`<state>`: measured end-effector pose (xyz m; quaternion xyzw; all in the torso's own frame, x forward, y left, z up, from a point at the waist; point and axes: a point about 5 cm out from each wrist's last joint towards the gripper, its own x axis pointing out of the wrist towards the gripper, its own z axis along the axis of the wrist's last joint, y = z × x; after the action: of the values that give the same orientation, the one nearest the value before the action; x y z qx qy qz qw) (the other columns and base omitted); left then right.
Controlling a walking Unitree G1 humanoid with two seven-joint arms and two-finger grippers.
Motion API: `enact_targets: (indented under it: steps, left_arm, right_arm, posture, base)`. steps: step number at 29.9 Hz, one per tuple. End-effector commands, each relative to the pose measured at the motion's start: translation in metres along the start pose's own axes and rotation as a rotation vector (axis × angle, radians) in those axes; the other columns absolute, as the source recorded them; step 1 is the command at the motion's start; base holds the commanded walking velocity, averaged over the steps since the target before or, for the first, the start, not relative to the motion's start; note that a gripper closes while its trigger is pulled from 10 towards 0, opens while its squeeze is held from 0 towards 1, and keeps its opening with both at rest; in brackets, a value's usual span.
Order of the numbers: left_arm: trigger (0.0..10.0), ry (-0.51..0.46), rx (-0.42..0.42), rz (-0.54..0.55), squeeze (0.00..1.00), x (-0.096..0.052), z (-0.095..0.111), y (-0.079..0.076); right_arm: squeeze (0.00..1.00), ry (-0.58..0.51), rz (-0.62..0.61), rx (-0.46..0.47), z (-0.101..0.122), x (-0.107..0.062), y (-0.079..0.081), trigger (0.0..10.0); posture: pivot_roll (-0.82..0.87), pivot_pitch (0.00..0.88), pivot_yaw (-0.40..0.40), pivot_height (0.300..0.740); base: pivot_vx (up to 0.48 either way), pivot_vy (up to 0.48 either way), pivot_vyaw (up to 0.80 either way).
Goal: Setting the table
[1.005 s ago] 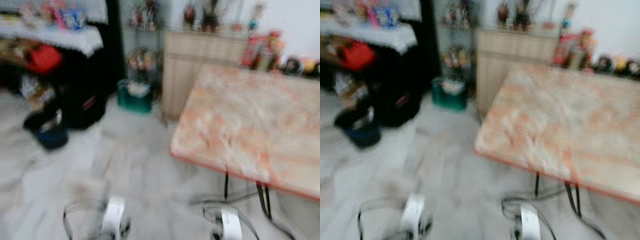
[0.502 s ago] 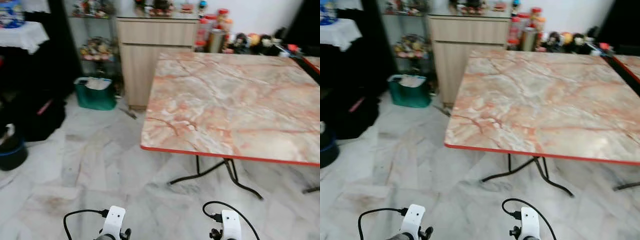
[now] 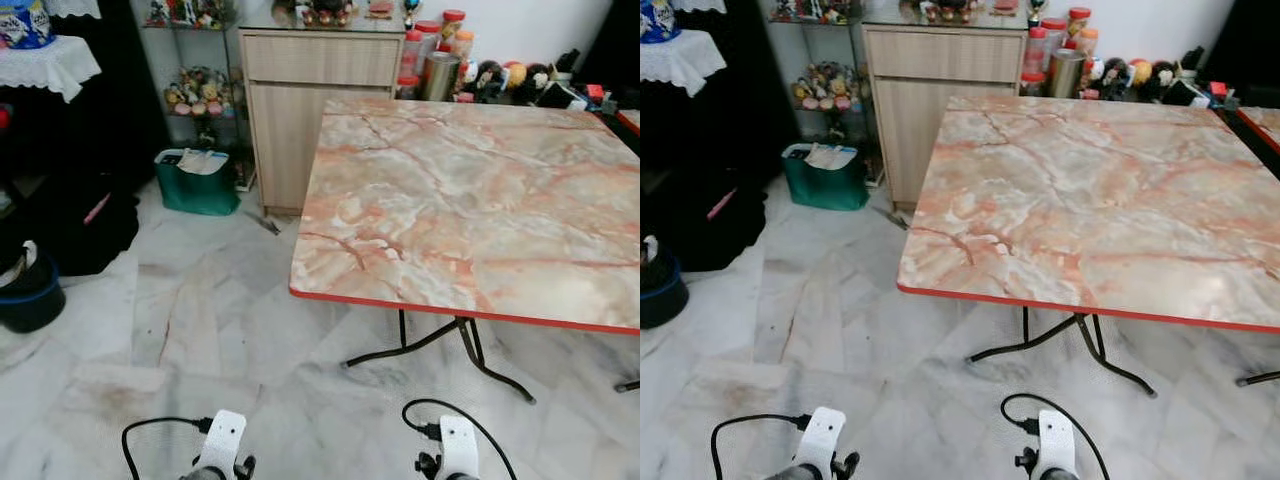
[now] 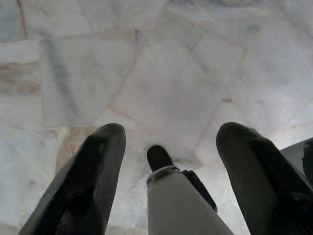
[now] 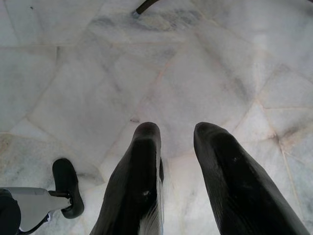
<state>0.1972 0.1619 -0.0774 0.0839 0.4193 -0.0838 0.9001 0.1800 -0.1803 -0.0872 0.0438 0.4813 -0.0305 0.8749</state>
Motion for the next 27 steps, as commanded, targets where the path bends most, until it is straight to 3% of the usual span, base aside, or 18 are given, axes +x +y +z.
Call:
enact_targets:
  steps: [1,27]
  left_arm:
    - [10.0,0.022,0.024,-0.009,0.00,-0.0002,-0.0029,-0.0014]
    - [10.0,0.040,0.056,-0.029,0.00,-0.0006,-0.0062,-0.0046]
  right_arm:
    - [0.00,-0.011,-0.015,0.012,0.0014,-0.0004,-0.0043,10.0]
    - [0.00,-0.017,-0.009,0.003,0.0003,-0.0009,-0.0059,10.0]
  posture:
    - [-0.06,0.000,-0.033,0.740]
    - [-0.08,0.000,-0.032,0.740]
  base:
    - [0.000,-0.292,0.00]
    - [0.000,-0.343,0.00]
